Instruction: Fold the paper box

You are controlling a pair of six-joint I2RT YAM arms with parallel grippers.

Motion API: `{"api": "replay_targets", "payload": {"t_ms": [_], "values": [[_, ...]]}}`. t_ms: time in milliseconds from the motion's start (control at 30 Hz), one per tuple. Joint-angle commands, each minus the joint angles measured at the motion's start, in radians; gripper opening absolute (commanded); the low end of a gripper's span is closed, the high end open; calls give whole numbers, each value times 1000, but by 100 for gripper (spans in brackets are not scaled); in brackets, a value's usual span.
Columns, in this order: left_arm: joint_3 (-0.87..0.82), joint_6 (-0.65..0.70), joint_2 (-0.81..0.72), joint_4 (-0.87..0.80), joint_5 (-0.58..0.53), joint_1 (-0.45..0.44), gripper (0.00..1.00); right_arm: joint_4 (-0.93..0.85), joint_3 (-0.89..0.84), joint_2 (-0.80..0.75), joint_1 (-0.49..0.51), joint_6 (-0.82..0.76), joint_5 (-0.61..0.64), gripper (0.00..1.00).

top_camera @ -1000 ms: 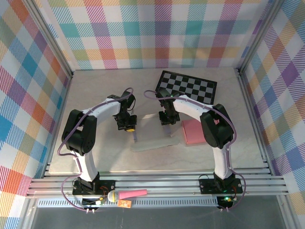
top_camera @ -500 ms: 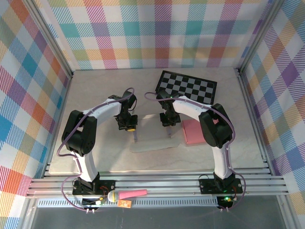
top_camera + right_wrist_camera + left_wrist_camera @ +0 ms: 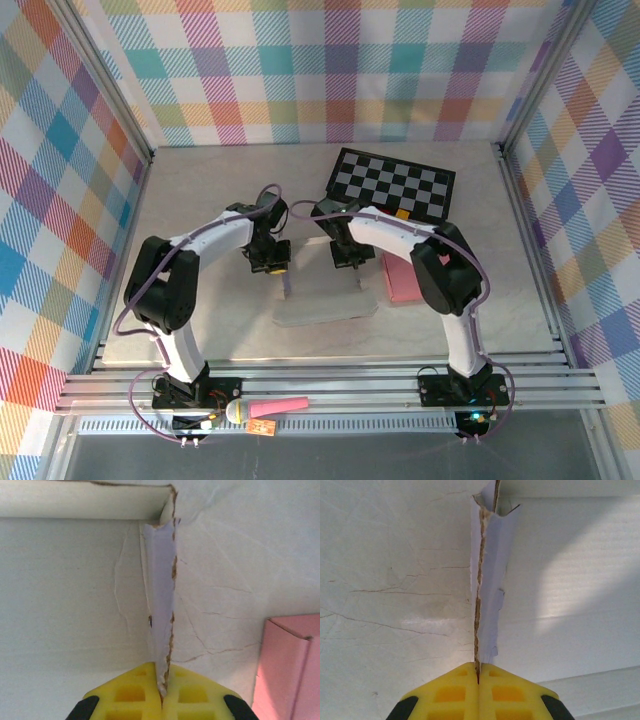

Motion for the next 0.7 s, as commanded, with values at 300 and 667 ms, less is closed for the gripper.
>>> {"api": "replay_targets", "payload": {"t_ms": [300, 667], "values": [[-123, -107, -110, 178, 12, -4, 0, -170, 83, 34, 71, 167, 180, 0], [-157, -104, -66, 219, 22, 1, 25, -84, 17, -2, 68, 125, 145, 0]]}}
